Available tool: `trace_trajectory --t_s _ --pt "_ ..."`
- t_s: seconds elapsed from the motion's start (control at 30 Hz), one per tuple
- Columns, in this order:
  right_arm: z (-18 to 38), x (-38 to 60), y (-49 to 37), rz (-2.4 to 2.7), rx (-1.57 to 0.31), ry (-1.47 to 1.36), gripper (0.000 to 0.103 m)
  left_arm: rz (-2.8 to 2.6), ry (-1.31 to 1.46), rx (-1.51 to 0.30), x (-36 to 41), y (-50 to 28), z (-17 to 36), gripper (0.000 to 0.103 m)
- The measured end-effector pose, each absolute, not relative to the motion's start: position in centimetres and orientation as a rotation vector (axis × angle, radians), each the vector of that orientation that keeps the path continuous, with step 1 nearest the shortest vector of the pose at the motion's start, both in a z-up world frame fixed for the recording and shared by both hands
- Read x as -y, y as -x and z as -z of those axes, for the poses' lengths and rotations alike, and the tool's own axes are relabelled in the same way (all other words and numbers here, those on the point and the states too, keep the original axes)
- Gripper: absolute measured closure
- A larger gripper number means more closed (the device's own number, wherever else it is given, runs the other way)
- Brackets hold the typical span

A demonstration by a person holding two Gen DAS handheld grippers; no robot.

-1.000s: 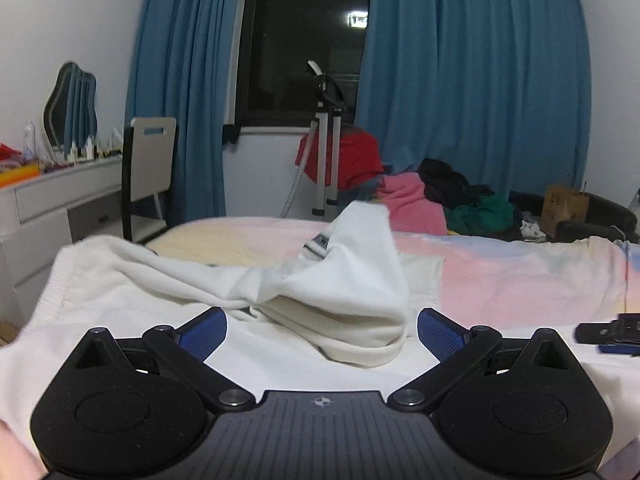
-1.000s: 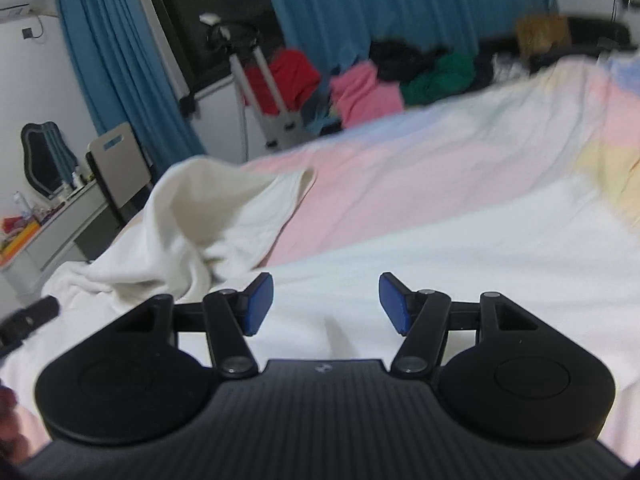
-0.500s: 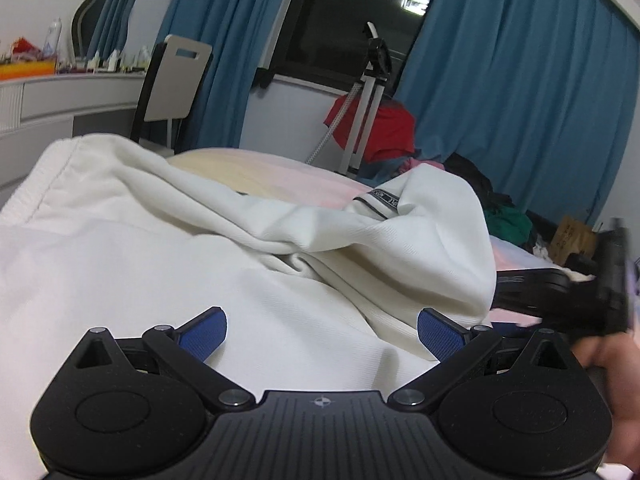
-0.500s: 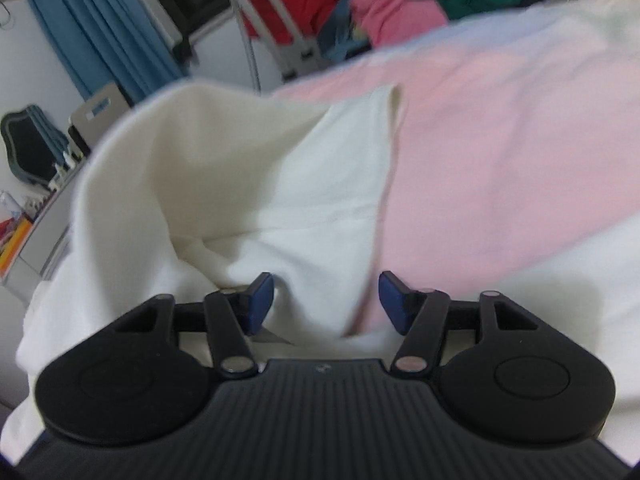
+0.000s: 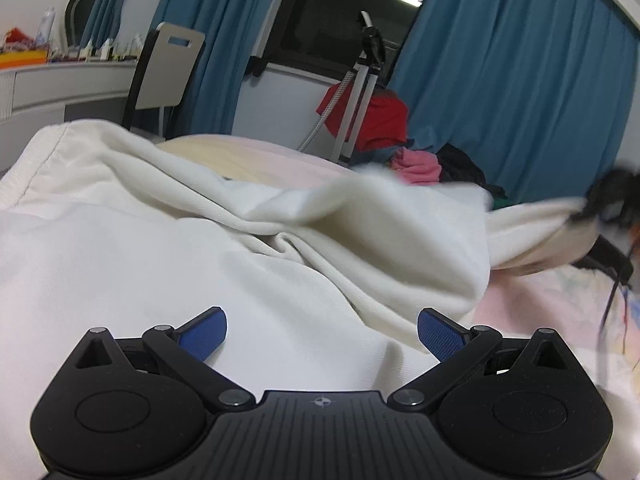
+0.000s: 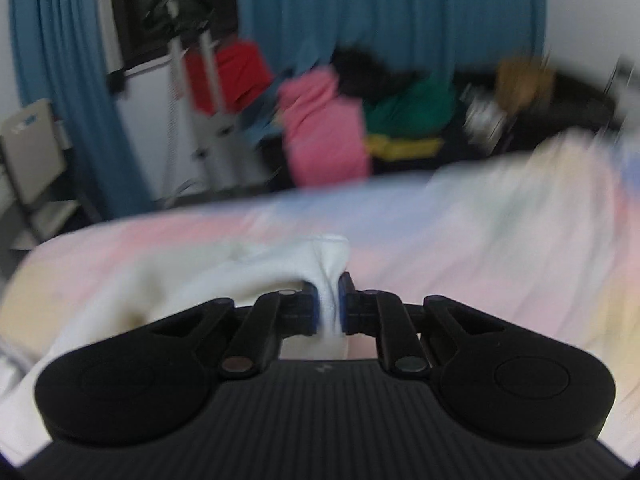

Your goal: Fold clothes

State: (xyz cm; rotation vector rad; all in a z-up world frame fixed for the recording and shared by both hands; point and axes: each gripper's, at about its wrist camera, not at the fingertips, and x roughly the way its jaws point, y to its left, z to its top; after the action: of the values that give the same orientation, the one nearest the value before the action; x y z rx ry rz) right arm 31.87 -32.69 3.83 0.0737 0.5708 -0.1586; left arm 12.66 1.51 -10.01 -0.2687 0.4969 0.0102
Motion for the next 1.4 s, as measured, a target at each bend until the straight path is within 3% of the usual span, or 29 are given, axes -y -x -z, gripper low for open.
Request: trace_trajectory --t_s 0.17,0.27,0.47,0.77,0.97,1.0,1.03,1.17,1.27,1.4 --pt "-11.7 37.8 -32.8 0.344 -0.418 0.023 0.090 -0.005 0.271 -0.520 -1.6 -13.1 10.7 0.000" --pt "-12.2 41.5 -32.5 0.406 -0.422 0.013 0.090 -0.002 0.275 -0.520 -1.7 -13.1 10.8 0.000" --pt "-4.0 47.0 -28.9 0.436 -0.489 -0.031 0.090 -0.001 0.278 -0.522 -1.9 -13.0 10.9 0.000" --pt "9.4 51.5 -22.0 0.459 -0.557 -0.388 0.086 -0.012 0.246 -0.524 -1.2 -13.3 11.2 0.000" --pt "12.5 51.9 -16.7 0.463 -0.505 -0.691 0.064 -0.009 0.222 -0.533 -0.3 -13.4 11.5 0.000" --pt "12.6 51.7 -15.9 0.461 -0.489 -0.722 0.055 -0.007 0.216 -0.533 -0.2 -13.4 11.5 0.000" --pt "12.3 51.5 -15.6 0.455 -0.492 -0.734 0.048 -0.007 0.212 -0.532 0.0 -13.4 11.6 0.000" --pt "9.2 49.9 -14.9 0.362 -0.420 -0.753 0.039 -0.001 0.210 -0.539 0.4 -13.5 11.6 0.000" --pt "8.4 48.8 -17.4 0.263 -0.434 -0.838 0.021 -0.001 0.210 -0.547 0.5 -13.6 11.8 0.000" --pt "10.9 48.6 -22.7 0.300 -0.575 -0.973 0.021 0.003 0.207 -0.549 0.4 -13.6 12.1 0.000"
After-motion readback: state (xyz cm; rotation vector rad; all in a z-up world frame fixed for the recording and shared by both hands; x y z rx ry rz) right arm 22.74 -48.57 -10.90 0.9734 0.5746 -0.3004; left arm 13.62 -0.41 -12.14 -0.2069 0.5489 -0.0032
